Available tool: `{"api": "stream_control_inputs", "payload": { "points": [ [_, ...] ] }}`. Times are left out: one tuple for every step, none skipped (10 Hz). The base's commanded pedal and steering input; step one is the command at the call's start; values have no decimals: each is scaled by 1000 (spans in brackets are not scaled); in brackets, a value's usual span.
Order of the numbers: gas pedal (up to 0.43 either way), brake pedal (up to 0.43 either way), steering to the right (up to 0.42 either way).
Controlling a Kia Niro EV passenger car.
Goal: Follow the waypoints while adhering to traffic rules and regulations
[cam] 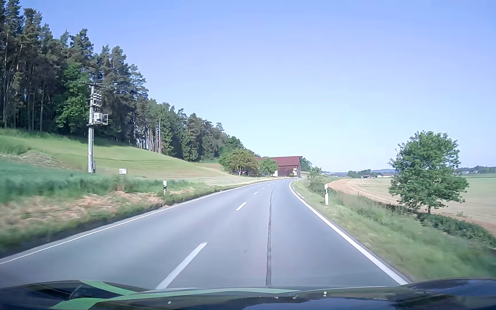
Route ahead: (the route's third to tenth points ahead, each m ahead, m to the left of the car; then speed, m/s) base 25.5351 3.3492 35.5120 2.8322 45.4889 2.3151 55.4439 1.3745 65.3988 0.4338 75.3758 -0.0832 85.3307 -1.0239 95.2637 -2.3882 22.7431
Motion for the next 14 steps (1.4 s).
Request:
{"api": "stream_control_inputs", "payload": {
  "points": [
    [110,0,8],
    [130,0,8],
    [138,0,8],
    [169,0,8],
    [169,0,7],
    [177,0,7],
    [177,0,7],
    [177,0,7],
    [130,0,7],
    [98,0,5],
    [87,0,4],
    [79,0,3],
    [59,0,3],
    [47,0,3]
  ]
}}
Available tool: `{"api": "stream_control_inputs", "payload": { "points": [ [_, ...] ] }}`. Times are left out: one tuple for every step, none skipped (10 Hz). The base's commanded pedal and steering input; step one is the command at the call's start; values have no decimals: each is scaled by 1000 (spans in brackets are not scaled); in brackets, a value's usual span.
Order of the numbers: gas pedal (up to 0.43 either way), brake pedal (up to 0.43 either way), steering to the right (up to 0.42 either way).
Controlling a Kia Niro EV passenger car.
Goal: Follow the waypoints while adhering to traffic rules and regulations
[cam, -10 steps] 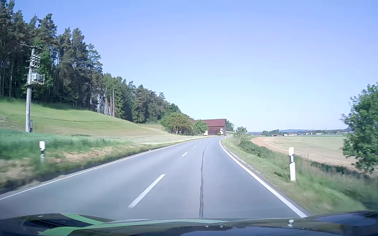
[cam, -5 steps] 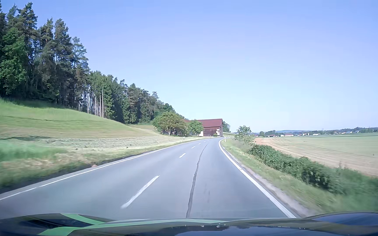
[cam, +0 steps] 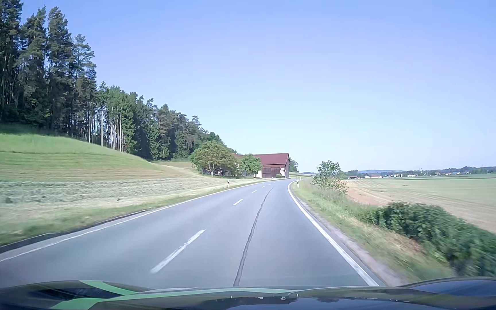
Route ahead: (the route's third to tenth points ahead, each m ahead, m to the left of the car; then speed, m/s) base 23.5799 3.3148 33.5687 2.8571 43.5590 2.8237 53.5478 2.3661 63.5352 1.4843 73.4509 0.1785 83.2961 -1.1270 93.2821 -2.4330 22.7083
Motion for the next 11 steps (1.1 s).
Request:
{"api": "stream_control_inputs", "payload": {
  "points": [
    [47,0,3],
    [39,0,3],
    [39,0,4],
    [39,0,3],
    [39,0,3],
    [59,0,3],
    [59,0,4],
    [59,0,3],
    [59,0,3],
    [47,0,4],
    [47,0,4]
  ]
}}
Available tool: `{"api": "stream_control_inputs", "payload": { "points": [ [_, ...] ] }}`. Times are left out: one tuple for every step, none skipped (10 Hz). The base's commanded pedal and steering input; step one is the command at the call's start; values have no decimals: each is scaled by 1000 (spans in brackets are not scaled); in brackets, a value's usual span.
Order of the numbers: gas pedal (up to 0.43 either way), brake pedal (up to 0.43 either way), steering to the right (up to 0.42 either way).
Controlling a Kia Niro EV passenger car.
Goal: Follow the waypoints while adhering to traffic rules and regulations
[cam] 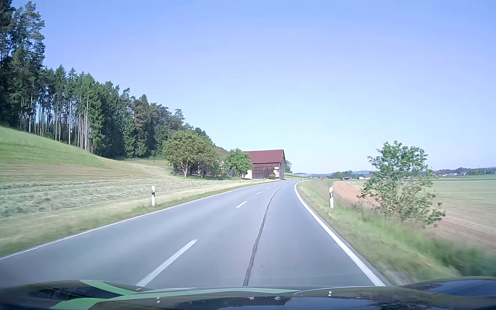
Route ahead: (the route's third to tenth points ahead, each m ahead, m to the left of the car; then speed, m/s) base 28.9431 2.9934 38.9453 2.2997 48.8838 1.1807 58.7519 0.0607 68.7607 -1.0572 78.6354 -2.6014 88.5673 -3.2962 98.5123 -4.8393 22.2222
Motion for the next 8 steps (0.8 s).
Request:
{"api": "stream_control_inputs", "payload": {
  "points": [
    [47,0,6],
    [59,0,7],
    [87,0,9],
    [130,0,10],
    [138,0,10],
    [138,0,10],
    [157,0,10],
    [157,0,10]
  ]
}}
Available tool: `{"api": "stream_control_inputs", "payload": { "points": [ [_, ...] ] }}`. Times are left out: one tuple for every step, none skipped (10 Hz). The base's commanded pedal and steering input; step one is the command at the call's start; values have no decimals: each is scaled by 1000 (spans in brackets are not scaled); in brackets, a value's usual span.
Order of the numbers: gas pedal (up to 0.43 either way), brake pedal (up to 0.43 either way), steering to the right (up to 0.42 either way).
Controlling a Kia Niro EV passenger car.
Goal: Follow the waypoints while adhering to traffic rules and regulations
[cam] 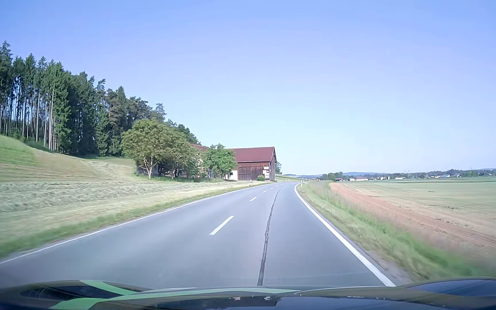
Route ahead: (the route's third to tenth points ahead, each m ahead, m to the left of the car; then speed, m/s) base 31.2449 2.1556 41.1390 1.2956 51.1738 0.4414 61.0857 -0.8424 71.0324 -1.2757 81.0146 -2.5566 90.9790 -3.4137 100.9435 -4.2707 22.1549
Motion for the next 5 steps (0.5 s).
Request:
{"api": "stream_control_inputs", "payload": {
  "points": [
    [157,0,10],
    [157,0,10],
    [150,0,10],
    [110,0,10],
    [110,0,10]
  ]
}}
